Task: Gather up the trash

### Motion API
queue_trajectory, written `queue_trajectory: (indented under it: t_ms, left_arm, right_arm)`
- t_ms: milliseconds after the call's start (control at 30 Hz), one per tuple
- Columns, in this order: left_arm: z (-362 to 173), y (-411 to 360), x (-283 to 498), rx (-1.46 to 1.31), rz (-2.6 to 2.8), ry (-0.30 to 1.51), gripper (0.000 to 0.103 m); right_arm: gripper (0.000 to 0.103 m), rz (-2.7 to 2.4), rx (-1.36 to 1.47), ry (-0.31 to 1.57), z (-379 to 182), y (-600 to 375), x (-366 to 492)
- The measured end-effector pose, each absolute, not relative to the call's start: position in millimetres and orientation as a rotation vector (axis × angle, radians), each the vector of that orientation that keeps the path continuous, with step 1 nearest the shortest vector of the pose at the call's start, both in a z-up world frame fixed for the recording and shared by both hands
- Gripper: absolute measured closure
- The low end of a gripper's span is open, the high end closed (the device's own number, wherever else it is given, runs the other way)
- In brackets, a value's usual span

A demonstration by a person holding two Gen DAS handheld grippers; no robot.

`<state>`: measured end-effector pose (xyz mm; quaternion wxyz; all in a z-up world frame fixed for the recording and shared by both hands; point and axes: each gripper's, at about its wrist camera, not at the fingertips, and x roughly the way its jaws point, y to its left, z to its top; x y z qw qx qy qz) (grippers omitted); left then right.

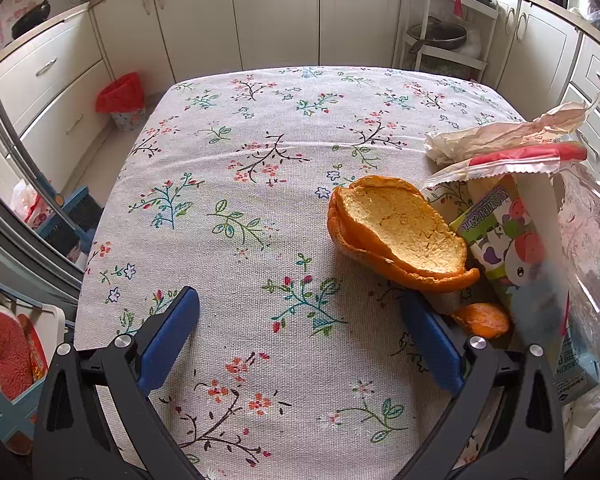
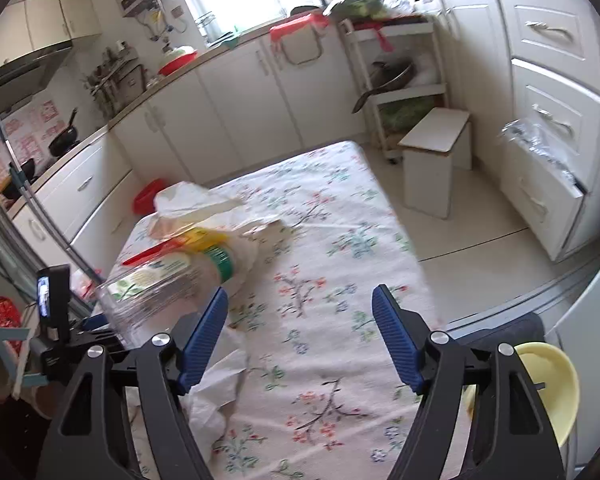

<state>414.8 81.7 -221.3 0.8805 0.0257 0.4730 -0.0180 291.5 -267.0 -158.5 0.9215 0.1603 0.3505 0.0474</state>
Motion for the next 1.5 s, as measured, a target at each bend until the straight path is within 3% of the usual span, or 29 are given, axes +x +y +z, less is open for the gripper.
queue_trajectory:
  t_ms: [500, 967, 1500]
  left_arm:
    - [-221, 81, 414, 0.054, -0.039, 0.986, 0.007]
    - [-221, 81, 414, 0.054, -0.039, 0.986, 0.007]
    - [-222, 82, 415, 0.054, -0.04, 0.986, 0.006]
  right_arm:
    - [0.03, -0.026, 0.344, 0.777, -190, -263, 302]
    - [0.027, 0.103, 0.37, 0.752, -165, -269, 290]
    - [0.027, 0.327, 0.448, 0.858, -171, -269, 280]
